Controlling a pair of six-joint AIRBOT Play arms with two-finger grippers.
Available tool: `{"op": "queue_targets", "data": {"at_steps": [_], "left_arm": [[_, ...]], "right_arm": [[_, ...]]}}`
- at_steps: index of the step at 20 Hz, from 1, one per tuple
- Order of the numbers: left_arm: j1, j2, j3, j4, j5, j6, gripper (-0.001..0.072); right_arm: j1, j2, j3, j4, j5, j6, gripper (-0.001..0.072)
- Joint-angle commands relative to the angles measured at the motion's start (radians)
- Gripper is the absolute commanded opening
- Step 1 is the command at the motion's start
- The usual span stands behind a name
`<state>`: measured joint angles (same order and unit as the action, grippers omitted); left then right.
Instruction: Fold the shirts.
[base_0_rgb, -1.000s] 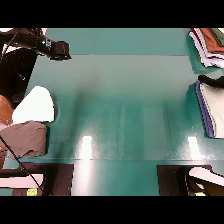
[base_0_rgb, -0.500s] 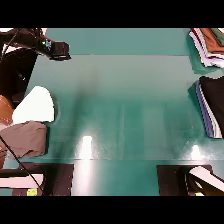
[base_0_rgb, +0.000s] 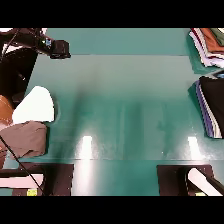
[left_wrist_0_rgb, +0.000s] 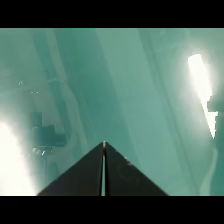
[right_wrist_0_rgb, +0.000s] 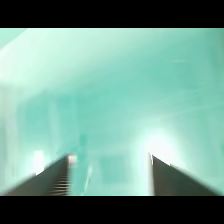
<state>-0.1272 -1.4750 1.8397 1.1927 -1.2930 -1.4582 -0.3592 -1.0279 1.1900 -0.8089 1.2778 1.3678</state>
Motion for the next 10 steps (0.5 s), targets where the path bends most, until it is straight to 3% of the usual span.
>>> {"op": "queue_targets", "data": {"at_steps": [1, 2, 3, 10], "left_arm": [[0.000, 0.000, 0.000, 0.000, 0.022, -0.001, 0.0028], [0.000, 0.000, 0.000, 0.000, 0.027, -0.001, 0.0028], [0.000, 0.000, 0.000, 0.000, 0.029, -0.001, 0.0028], [0.000, 0.000, 0.000, 0.000, 0.029, -0.001, 0.0028]], "right_arm": [[0.260, 0.006, 0.000, 0.020, -0.051, -0.044, 0.0241], [0.304, 0.006, 0.000, 0.020, -0.051, -0.053, 0.0051], [0.343, 0.006, 0.000, 0.020, -0.048, -0.053, 0.0022], [0.402, 0.006, 0.000, 0.022, -0.031, -0.053, 0.0022]]}}
